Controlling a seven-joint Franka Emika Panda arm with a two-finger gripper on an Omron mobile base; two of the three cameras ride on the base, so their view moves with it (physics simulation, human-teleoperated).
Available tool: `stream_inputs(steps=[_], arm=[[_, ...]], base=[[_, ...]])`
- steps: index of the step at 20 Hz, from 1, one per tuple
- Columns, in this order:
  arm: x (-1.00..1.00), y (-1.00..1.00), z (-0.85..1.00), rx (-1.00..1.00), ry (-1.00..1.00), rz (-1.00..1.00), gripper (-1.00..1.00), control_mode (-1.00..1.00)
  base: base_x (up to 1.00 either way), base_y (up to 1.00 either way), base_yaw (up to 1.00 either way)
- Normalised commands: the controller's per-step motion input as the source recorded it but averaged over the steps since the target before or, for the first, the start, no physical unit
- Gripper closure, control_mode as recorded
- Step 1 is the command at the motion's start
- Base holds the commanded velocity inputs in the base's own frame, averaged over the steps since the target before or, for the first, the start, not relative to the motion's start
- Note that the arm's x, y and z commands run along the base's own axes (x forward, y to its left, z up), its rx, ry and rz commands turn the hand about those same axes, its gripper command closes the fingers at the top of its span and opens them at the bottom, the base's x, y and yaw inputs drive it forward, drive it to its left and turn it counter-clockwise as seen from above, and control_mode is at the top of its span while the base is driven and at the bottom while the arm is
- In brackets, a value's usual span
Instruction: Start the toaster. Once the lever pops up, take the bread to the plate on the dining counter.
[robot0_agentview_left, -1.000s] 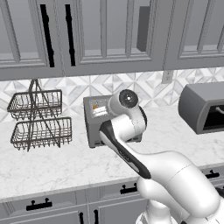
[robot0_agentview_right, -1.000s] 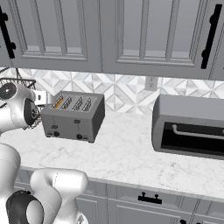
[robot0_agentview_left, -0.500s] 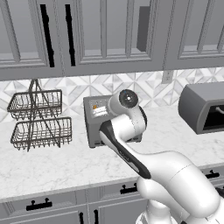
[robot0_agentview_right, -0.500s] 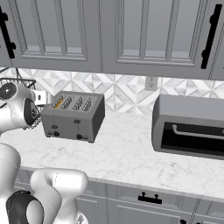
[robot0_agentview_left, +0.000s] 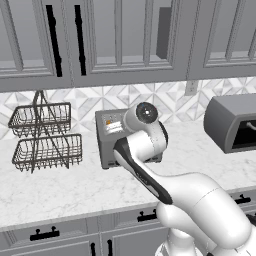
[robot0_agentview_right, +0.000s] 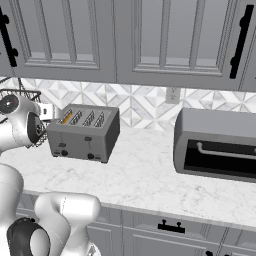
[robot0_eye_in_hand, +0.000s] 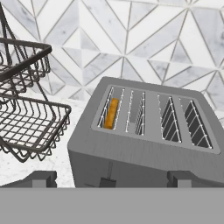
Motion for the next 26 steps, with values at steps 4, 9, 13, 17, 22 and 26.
stream_inputs(steps=[4,9,13,17,22,26], arm=[[0.00,0.00,0.00,0.00,0.00,0.00,-1.00,-1.00],[0.00,0.00,0.00,0.00,0.00,0.00,-1.00,-1.00],[0.00,0.00,0.00,0.00,0.00,0.00,-1.00,-1.00],[0.00,0.00,0.00,0.00,0.00,0.00,-1.00,-1.00],[0.00,0.00,0.00,0.00,0.00,0.00,-1.00,-1.00],[0.00,0.00,0.00,0.00,0.00,0.00,-1.00,-1.00]], base=[[0.00,0.00,0.00],[0.00,0.00,0.00],[0.00,0.00,0.00],[0.00,0.00,0.00],[0.00,0.00,0.00],[0.00,0.00,0.00]])
